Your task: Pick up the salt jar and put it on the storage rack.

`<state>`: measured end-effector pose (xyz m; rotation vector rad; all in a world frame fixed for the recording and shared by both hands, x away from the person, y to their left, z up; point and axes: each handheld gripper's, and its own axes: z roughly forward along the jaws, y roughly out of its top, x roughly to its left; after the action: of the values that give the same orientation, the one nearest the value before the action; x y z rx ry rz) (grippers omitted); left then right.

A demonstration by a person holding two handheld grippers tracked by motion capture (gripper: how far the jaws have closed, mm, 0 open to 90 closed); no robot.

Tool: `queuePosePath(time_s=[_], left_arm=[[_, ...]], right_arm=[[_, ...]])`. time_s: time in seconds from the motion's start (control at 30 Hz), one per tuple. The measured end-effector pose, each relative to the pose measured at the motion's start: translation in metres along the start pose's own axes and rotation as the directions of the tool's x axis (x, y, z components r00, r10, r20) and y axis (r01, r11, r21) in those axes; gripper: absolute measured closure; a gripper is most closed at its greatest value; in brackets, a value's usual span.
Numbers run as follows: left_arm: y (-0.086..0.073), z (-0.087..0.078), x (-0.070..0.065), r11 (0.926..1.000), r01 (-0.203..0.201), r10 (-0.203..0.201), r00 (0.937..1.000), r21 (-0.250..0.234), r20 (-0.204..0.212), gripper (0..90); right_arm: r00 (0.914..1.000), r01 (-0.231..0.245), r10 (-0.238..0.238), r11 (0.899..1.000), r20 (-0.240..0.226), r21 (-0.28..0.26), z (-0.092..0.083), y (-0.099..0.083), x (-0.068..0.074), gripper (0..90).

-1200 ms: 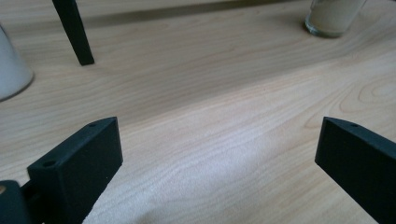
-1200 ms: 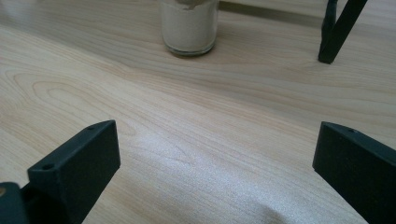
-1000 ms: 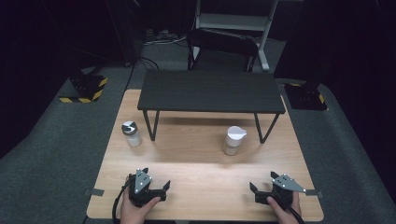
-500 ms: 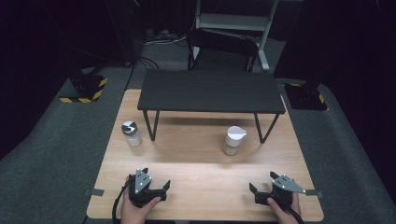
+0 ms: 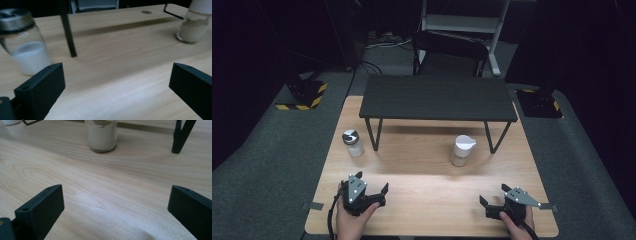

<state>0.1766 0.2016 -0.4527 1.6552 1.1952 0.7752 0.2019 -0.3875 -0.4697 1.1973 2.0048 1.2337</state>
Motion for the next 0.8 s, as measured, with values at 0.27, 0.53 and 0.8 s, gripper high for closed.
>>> queuePosePath(time_s=[0.27,0.53,0.8], left_arm=[[0.012,0.016,0.018,0.9993,0.033,-0.034,0.9947,-0.016,-0.097,0.8],[0.021,0.035,0.034,0.9987,0.047,-0.049,0.9877,-0.018,-0.148,0.9],[0.032,0.056,0.051,0.9964,0.085,-0.085,0.9798,-0.004,-0.181,1.1]], right_arm=[[1.0000,0.003,-0.003,1.000,0.000,-0.002,0.000,0.000,0.000,0.7],[0.9999,0.013,-0.013,1.000,0.003,-0.004,0.000,-0.001,0.002,0.7],[0.9997,0.023,-0.023,1.000,-0.001,-0.004,0.001,0.000,0.003,0.7]])
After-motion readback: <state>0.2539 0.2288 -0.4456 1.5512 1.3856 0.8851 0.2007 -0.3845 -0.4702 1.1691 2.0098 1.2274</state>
